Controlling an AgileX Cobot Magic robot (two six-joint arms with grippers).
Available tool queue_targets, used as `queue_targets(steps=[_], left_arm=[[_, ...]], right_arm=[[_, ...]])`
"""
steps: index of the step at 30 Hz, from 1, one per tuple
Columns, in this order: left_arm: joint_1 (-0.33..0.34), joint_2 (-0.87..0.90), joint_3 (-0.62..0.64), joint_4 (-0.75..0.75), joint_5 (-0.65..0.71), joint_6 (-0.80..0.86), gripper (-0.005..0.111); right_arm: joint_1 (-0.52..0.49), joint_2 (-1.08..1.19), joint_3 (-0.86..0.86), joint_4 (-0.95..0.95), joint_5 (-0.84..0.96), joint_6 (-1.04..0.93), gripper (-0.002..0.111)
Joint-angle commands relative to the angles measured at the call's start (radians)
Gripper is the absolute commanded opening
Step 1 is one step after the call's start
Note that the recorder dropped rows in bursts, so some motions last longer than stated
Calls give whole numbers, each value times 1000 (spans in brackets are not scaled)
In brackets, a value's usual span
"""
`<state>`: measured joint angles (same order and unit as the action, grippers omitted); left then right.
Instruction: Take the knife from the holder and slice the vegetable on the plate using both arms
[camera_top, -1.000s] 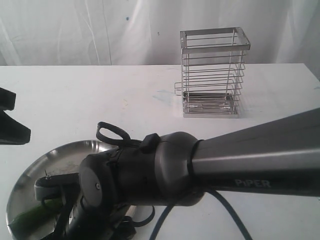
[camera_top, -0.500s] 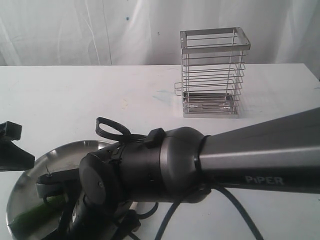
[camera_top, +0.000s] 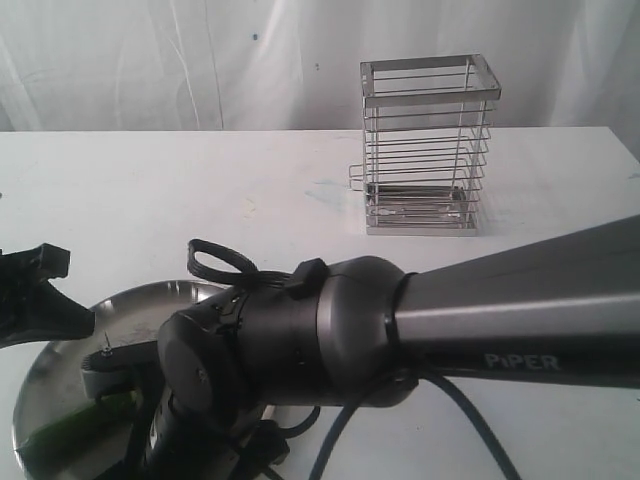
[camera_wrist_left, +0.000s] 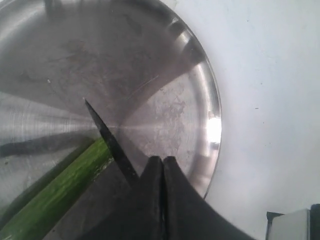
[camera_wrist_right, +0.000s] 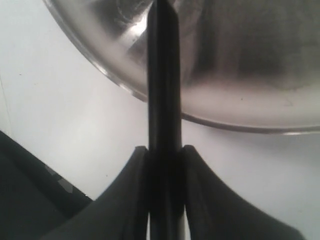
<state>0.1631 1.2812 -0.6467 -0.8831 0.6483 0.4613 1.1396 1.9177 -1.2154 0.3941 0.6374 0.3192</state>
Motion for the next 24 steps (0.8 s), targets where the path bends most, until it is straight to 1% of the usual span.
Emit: queue_targets(steps=[1,8,13,24], left_arm=[[4,35,10,-47,-1,38,0],[4,103,10,-114,-10,100,0],[4,156,10,-190,6,185,0],[4,278,10,-193,-26,240,0]], right_arm=[[-4,2,2,-2,-9,-2,15],[-4,18,2,16,-5,-9,15],[-4,18,2,16,-7,-13,15],[-4,18,2,21,-23,-13,15]])
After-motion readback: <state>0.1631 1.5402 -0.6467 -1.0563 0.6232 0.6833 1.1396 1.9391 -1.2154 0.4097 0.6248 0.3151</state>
